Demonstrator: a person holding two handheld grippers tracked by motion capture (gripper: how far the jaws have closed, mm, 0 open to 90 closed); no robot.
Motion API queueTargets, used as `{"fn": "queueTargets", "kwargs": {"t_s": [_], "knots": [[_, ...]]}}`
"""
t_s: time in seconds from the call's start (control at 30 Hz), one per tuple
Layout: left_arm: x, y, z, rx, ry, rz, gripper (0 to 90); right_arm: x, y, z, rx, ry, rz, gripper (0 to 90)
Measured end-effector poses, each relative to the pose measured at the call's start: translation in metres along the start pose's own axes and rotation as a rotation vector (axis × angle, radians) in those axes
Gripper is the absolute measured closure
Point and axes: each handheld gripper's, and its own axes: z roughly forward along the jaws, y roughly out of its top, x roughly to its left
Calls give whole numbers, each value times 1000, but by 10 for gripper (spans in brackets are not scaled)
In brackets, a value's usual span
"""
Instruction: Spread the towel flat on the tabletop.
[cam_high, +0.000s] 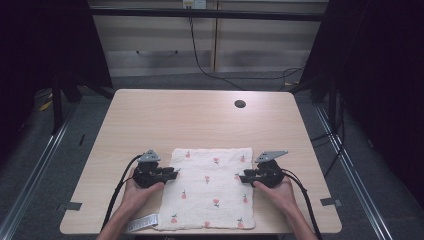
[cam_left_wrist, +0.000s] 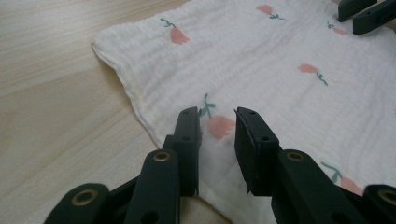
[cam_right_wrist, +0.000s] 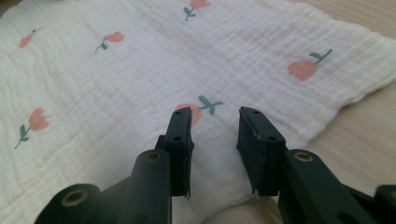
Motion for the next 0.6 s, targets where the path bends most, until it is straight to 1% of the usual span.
{"fn": "queueTargets", "kwargs": {"t_s": [0.03, 0.07, 0.1, 0.17, 0.23, 0.27, 0.33, 0.4, 0.43, 0.47, 0.5, 0.57, 0.6], "knots": [[0, 0, 0, 0, 0, 1, 702, 0, 0, -1, 6, 3, 6, 650], [0, 0, 0, -1, -1, -1, 702, -2, 0, -1, 3, 16, 13, 652], [0, 0, 0, -3, -1, -3, 702, -4, 1, -1, 0, 16, 19, 645], [-1, -1, 0, -6, -1, -10, 702, -11, 5, -4, -44, 21, 46, 638], [-2, -2, -1, -5, 4, -4, 702, -20, 11, -6, -64, 1, 52, 641], [-2, -3, -2, -9, 3, -6, 702, -24, 15, -6, -69, -5, 62, 642], [-2, -4, -3, -9, -1, -10, 702, -35, 23, -6, -82, -25, 67, 651], [-1, -5, -4, -13, -6, -22, 702, -44, 29, -6, -118, -74, 63, 664], [-1, -6, -4, -16, -5, -28, 702, -49, 32, -4, -129, -76, 70, 664], [-1, -6, -5, -15, -6, -28, 702, -54, 35, 0, -131, -76, 84, 666], [-1, -6, -5, -16, -3, -28, 702, -58, 38, 4, -119, -86, 92, 669], [-2, -7, -6, -17, 0, -29, 701, -65, 42, 12, -88, -92, 90, 668], [-2, -7, -6, -18, 1, -28, 700, -67, 43, 14, -74, -108, 102, 660]]}}
